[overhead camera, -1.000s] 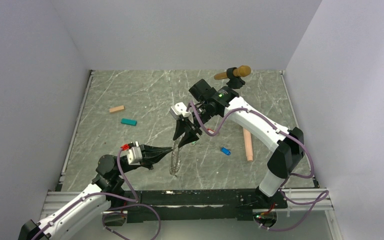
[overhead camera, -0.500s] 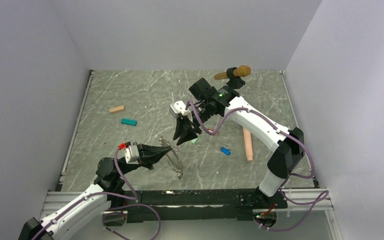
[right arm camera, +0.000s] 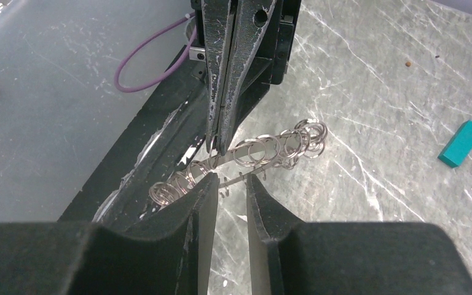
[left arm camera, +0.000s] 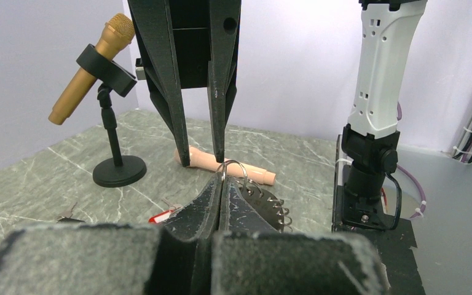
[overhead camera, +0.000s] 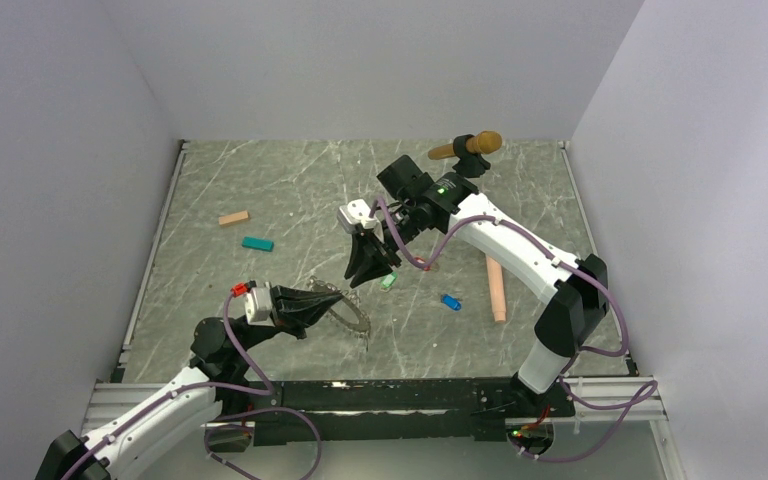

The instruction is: Put the keys on the keyring

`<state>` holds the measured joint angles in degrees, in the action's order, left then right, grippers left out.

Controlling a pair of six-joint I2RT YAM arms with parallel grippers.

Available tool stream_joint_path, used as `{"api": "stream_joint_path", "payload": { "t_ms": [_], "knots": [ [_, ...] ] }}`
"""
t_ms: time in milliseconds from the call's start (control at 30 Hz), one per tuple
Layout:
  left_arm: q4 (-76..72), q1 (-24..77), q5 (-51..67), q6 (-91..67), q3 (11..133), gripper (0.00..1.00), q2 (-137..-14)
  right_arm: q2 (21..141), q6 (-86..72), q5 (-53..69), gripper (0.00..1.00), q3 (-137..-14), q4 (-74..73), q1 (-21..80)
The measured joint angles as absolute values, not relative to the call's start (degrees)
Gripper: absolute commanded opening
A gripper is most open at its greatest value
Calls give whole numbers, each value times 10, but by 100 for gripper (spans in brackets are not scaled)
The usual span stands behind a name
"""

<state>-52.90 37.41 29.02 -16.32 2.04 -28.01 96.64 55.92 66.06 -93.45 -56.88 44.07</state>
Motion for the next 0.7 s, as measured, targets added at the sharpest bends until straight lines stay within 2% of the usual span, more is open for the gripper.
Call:
{"api": "stream_joint_path", "payload": {
  "t_ms": [700],
  "knots": [
    [-569,374,253,-185,6,0,-294,967,574,687,22,-928,-573,453]
  ]
}}
